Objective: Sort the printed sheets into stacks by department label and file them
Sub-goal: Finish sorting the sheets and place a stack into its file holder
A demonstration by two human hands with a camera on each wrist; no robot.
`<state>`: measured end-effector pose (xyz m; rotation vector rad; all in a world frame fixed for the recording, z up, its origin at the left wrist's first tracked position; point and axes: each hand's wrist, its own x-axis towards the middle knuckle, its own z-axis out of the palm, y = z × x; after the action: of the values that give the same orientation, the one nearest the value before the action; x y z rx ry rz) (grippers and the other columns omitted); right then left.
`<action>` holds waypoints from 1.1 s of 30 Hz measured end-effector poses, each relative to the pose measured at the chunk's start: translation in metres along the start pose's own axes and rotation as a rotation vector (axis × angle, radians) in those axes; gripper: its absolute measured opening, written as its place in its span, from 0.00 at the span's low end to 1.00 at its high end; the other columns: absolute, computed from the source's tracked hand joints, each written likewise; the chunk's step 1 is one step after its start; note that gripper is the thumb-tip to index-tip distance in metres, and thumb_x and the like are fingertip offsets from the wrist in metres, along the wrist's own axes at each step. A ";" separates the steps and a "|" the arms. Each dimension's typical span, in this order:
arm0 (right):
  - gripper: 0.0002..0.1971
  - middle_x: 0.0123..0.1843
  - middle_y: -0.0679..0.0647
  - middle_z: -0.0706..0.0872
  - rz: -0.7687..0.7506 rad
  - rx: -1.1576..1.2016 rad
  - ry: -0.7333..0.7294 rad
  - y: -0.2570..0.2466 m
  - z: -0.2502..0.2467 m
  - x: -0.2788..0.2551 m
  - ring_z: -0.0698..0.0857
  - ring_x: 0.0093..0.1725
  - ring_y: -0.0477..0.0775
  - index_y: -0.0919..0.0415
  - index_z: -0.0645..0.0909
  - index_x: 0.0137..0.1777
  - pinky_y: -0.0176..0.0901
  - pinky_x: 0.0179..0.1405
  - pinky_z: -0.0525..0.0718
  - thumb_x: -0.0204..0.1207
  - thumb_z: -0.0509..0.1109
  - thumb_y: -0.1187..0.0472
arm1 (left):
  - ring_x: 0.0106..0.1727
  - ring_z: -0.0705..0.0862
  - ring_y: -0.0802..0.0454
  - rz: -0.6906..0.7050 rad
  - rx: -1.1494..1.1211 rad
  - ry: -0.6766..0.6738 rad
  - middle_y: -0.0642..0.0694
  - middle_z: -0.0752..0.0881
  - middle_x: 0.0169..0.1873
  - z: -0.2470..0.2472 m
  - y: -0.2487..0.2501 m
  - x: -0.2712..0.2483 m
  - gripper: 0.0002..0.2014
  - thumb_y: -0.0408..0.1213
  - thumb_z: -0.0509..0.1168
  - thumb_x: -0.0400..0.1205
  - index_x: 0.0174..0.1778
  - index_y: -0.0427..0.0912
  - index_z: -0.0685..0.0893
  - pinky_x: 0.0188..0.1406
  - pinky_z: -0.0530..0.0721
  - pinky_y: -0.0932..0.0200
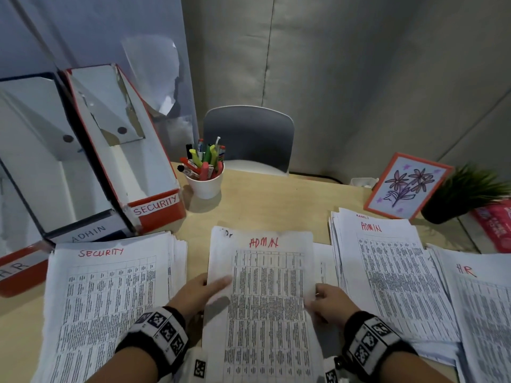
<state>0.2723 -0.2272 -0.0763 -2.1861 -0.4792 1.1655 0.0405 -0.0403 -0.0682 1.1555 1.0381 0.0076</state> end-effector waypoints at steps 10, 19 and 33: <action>0.12 0.41 0.59 0.87 0.027 0.080 -0.015 0.002 0.006 -0.001 0.85 0.38 0.53 0.63 0.83 0.45 0.38 0.31 0.81 0.66 0.73 0.77 | 0.49 0.90 0.47 0.033 0.247 -0.006 0.43 0.92 0.45 -0.008 -0.010 0.013 0.13 0.26 0.76 0.71 0.51 0.36 0.89 0.57 0.87 0.49; 0.11 0.40 0.55 0.91 -0.058 0.235 -0.142 -0.001 -0.005 -0.016 0.89 0.45 0.53 0.63 0.84 0.42 0.41 0.42 0.85 0.66 0.73 0.79 | 0.54 0.81 0.60 0.054 0.458 -0.096 0.56 0.82 0.53 -0.011 -0.007 0.003 0.16 0.52 0.76 0.69 0.46 0.46 0.91 0.65 0.78 0.62; 0.18 0.37 0.64 0.84 0.047 0.360 -0.116 0.009 -0.006 -0.022 0.83 0.29 0.52 0.77 0.82 0.47 0.41 0.28 0.80 0.54 0.72 0.75 | 0.52 0.88 0.39 -0.003 0.155 0.013 0.37 0.91 0.43 -0.007 -0.018 0.004 0.10 0.18 0.69 0.69 0.42 0.33 0.90 0.54 0.88 0.46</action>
<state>0.2658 -0.2486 -0.0665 -1.8367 -0.2430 1.2969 0.0297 -0.0416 -0.0839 1.2952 1.0669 -0.0690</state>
